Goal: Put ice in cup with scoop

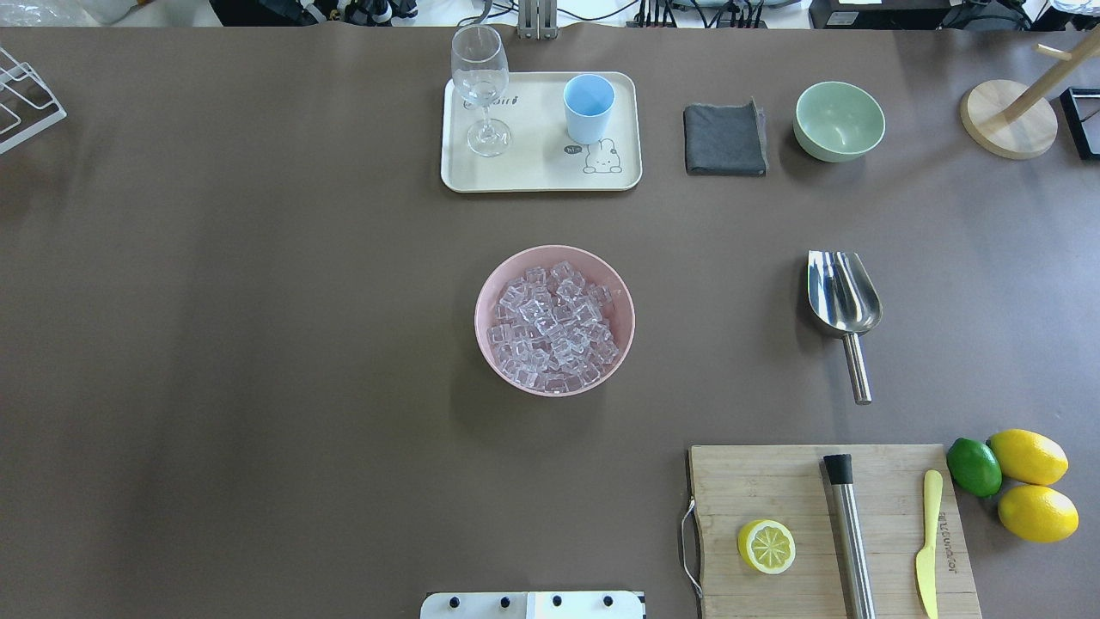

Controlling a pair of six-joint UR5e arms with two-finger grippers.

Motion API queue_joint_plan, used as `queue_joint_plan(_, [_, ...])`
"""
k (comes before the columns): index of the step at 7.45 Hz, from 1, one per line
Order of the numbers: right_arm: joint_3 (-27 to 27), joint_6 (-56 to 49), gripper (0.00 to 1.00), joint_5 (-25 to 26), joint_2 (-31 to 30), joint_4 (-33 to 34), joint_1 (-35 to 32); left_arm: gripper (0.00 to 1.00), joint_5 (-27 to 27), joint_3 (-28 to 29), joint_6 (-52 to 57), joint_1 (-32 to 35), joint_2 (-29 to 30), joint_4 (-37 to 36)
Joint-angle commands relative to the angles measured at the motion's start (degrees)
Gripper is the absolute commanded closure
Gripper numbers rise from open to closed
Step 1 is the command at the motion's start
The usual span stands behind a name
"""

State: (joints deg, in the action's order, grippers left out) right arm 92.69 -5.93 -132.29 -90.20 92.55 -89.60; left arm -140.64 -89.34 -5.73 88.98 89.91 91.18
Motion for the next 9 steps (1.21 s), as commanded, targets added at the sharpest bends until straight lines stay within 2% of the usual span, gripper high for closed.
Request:
queue_joint_plan(1, [0.5, 0.1, 0.0, -3.4, -0.7, 0.0, 0.0, 0.02, 0.4, -7.6, 0.3, 0.8, -1.0, -8.6])
queue_joint_plan(3, [0.9, 4.6, 0.0, -6.3, -0.2, -0.2, 0.3, 0.02, 0.4, -7.6, 0.5, 0.8, -1.0, -8.7])
queue_joint_plan(4, [3.6, 5.1, 0.0, -5.8, -0.3, -0.1, 2.7, 0.02, 0.4, -7.8, 0.5, 0.8, -1.3, -8.6])
queue_joint_plan(5, [5.3, 12.0, 0.0, -6.1, -0.3, -0.2, 6.1, 0.02, 0.4, -7.6, 0.6, 0.8, -1.3, -8.6])
queue_joint_plan(7, [11.9, 27.6, 0.0, -6.0, 1.0, -0.2, 15.9, 0.03, 5.5, -7.7, 0.6, -0.2, -1.0, -8.4])
queue_joint_plan(9, [14.7, 44.9, 0.0, -5.5, 4.8, -2.4, 24.5, 0.03, 6.1, -7.4, 0.7, -0.4, -1.0, -8.2])
